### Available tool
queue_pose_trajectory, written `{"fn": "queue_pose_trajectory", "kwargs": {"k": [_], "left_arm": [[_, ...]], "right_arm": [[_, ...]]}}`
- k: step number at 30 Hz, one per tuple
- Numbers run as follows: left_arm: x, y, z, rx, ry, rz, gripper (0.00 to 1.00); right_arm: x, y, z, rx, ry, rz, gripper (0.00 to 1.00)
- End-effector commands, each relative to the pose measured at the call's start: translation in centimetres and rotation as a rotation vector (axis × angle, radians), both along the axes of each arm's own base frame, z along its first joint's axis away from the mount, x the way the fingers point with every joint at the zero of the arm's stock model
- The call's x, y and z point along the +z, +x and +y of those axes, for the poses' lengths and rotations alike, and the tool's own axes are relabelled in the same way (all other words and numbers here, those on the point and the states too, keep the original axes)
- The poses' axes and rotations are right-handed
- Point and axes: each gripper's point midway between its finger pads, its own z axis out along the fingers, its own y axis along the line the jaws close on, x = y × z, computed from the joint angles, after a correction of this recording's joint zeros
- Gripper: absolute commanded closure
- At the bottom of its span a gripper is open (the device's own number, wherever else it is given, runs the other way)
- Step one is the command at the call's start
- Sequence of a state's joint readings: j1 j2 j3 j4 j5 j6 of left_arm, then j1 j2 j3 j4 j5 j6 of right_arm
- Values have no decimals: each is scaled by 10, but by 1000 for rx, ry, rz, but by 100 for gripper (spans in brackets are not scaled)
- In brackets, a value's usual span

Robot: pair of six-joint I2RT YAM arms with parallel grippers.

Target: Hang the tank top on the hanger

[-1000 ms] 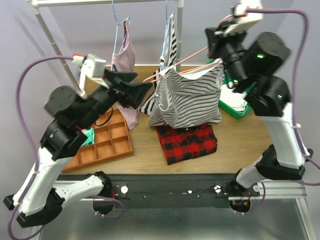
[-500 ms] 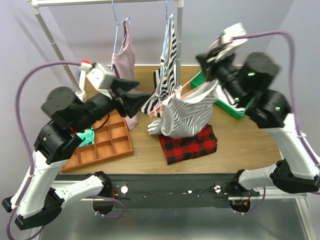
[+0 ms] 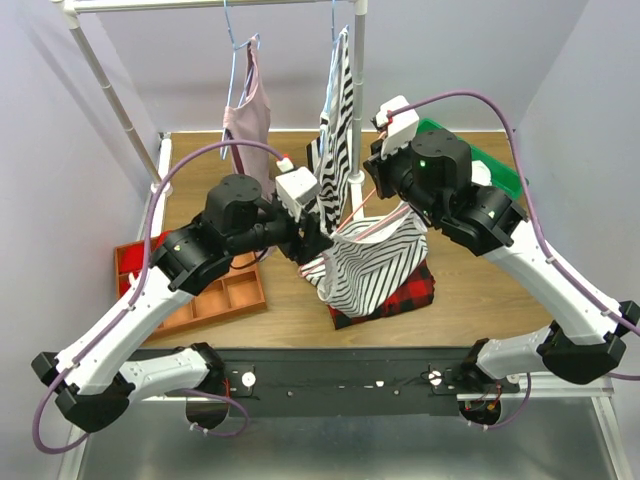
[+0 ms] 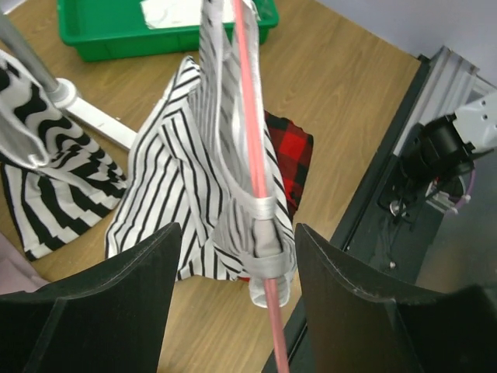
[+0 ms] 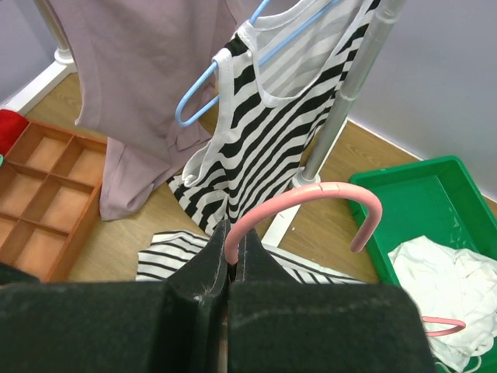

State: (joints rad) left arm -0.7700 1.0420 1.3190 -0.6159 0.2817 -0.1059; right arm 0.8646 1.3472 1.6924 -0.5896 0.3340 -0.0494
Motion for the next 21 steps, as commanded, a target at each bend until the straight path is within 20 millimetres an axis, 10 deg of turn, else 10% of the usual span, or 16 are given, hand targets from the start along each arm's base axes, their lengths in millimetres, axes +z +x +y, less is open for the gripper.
{"fn": "queue_pose_trajectory", "kwargs": {"k": [1,13,21], "left_arm": [[-8,-7,-10,-47,33,-22,31],[-49,3,-24,46,186,-18,41],[-64,1,-28,65,205,-5,94]], "right_arm": [[6,-2,4,12,42,-12,99],[-1,0,5,8,28,-7,99],[-1,0,1,-11,21,-11,99]]}}
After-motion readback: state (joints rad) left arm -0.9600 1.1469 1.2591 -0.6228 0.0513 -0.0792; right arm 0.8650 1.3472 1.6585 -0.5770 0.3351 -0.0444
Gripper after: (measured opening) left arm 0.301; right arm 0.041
